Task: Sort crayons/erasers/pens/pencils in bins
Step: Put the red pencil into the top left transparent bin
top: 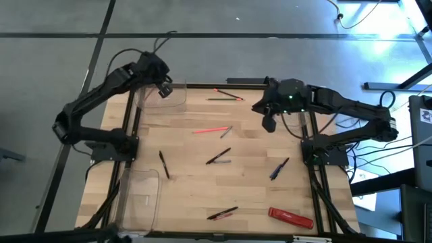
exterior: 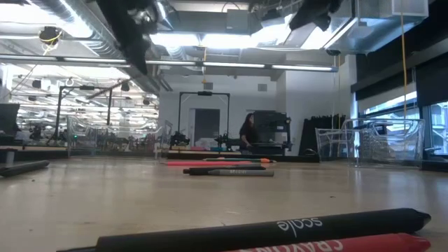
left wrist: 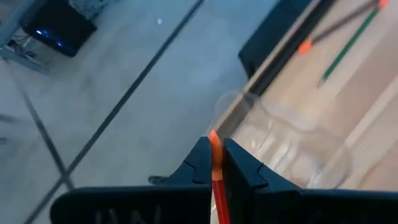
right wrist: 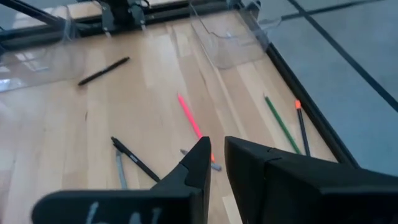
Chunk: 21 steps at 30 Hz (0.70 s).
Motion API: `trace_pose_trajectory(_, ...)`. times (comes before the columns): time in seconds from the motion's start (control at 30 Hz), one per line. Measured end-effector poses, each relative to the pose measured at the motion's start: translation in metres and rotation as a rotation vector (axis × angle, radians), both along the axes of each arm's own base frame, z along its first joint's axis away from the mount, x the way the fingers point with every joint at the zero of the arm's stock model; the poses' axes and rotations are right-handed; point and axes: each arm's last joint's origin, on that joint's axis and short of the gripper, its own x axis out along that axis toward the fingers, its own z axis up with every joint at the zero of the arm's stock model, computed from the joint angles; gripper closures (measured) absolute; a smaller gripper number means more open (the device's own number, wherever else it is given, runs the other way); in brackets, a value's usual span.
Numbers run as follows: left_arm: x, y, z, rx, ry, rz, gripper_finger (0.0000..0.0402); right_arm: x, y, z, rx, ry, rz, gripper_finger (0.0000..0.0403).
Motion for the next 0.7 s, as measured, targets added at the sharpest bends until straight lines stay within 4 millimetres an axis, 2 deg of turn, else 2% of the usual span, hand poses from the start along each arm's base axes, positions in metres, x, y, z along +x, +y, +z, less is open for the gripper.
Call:
trace_pose_trajectory(0.23,0.02,0.029,-0.032,-0.058,0.141,-0.055,0.0397,0.011,-0.002,-0.009,0.012,0.035,-0.001,0.0352)
trace_pose_trajectory(0.7,0.044,0.054,-0.087,-0.218,0.282,-0.088,0.0396,0.013,-0.003,-0.01,0.013,0.042,-0.001,0.0352)
